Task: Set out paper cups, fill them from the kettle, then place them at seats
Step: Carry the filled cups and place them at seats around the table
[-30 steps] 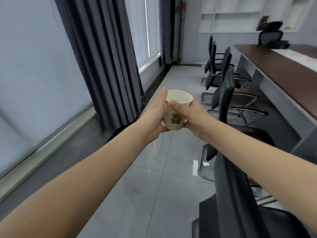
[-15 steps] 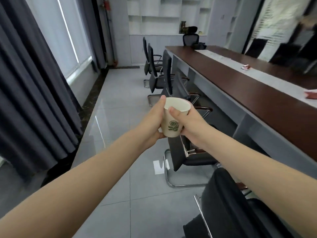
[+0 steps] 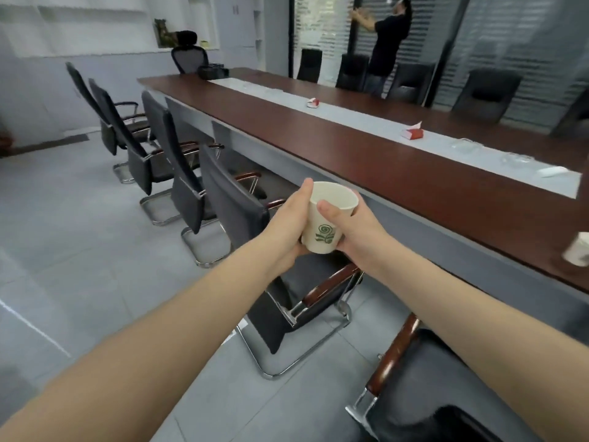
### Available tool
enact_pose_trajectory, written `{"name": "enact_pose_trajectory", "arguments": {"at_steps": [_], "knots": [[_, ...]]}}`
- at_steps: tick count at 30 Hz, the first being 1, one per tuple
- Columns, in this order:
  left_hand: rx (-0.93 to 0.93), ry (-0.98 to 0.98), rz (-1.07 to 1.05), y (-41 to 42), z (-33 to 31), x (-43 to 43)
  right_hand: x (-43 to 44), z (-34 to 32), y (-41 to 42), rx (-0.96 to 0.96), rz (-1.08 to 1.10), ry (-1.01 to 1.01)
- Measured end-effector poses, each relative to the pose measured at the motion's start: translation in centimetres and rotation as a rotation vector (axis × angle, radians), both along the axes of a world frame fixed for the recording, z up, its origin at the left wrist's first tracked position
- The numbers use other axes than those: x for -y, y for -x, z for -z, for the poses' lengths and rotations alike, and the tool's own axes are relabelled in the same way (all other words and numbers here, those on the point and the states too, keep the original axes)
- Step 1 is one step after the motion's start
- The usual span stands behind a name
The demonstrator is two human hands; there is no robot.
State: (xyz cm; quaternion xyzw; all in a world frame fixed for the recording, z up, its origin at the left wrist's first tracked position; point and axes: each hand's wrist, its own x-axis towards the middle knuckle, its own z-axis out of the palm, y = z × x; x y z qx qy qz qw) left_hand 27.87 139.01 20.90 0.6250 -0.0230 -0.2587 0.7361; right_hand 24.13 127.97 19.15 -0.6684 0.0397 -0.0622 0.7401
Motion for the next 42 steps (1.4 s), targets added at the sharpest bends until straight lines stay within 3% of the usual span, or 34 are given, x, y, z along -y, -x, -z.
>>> {"name": "enact_pose_trajectory", "arguments": {"at_steps": [7, 13, 22, 33, 42], "knots": [[0.001, -0.016, 0.177, -9.4, 1.8, 7.5, 6.8, 2.0, -6.9, -0.017, 0.22, -0.046], [0.003, -0.028, 0.323, -18.3, 3.3, 15.4, 13.7, 2.5, -14.0, -0.023, 0.328, 0.04], [-0.005, -0.02, 0.339, -27.3, 4.8, 26.4, 23.0, 3.9, -22.2, -0.028, 0.487, 0.012], [-0.027, 0.054, 0.34, -38.6, 9.0, 38.4, 35.1, 7.2, -33.4, -0.062, 0.487, 0.051], [0.104, -0.052, 0.308, -50.8, 15.7, 47.5, 44.8, 14.3, -45.4, -0.081, 0.449, 0.087]]}}
